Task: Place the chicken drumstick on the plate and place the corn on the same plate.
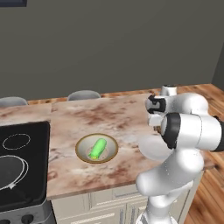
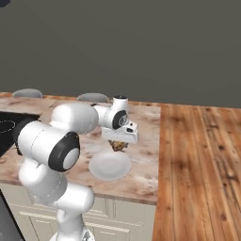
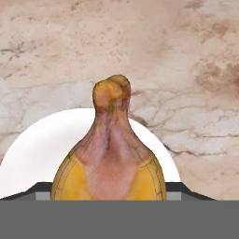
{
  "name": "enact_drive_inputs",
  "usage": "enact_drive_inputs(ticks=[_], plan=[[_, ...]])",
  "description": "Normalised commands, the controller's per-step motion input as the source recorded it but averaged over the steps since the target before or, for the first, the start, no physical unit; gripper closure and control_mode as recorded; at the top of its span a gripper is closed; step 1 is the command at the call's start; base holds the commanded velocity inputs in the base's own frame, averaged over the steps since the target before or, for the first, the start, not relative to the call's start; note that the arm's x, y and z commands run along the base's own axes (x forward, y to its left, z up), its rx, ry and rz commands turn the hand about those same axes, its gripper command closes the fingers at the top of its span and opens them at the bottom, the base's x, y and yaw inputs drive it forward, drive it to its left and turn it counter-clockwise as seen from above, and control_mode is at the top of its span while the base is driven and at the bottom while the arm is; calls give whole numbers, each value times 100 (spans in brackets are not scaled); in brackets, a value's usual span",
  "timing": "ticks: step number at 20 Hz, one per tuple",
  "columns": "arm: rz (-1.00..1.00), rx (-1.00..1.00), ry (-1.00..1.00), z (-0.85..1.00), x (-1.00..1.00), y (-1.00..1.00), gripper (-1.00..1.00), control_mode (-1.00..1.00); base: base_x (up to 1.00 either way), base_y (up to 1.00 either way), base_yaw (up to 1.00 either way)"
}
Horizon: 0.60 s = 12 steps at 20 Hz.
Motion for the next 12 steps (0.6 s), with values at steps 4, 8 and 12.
enact_drive_inputs(ticks=[4, 8, 12], plan=[[0, 0, 0, -43, 0, -44, 100, -100, 0, 0, 0], [0, 0, 0, -18, -9, -11, 100, -100, 0, 0, 0], [0, 0, 0, -11, -12, 0, 100, -100, 0, 0, 0]])
